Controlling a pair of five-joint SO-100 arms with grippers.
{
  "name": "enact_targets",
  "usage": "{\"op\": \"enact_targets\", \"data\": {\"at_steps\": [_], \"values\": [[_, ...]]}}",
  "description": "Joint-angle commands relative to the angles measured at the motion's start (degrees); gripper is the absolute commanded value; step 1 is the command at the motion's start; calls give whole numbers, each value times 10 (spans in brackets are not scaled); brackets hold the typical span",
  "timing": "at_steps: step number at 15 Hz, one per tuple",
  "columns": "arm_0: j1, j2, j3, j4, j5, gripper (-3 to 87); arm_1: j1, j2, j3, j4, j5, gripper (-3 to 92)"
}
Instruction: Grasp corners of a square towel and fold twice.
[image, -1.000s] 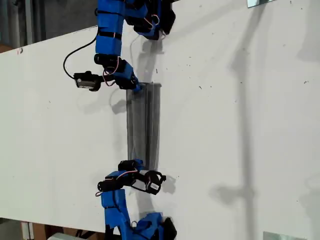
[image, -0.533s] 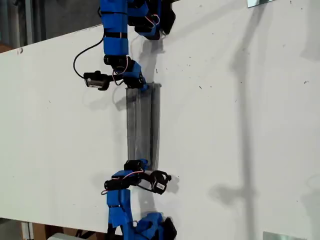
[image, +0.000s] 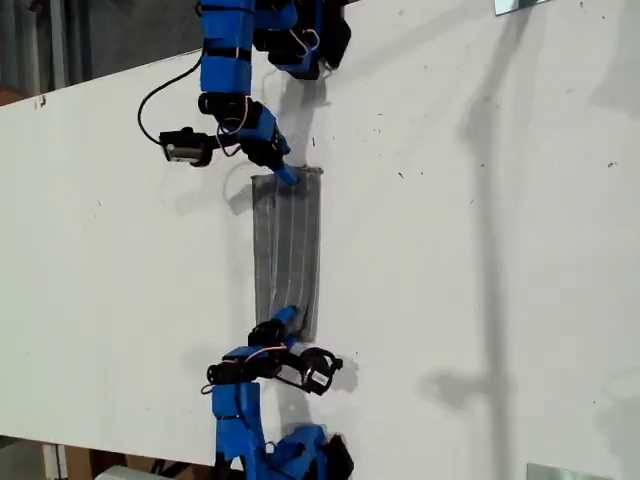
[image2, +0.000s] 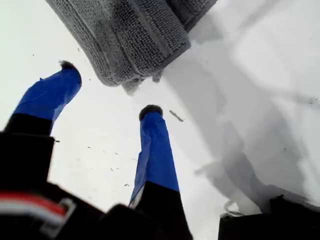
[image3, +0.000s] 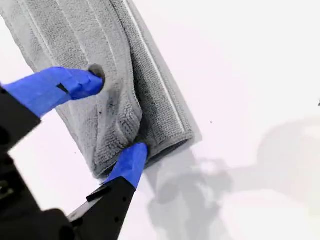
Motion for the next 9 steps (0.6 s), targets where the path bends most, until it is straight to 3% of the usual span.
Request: {"op": "enact_targets", "data": {"at_steps": [1,5,9], "values": [[-11,124,37,40,-9,261,15,33,-6,7,-9,282],[-14,338,185,67,-47,257,27,24,61,-47,-6,282],[-12,444,286,41,-72,250,51,4,123,-102,0,295]]}}
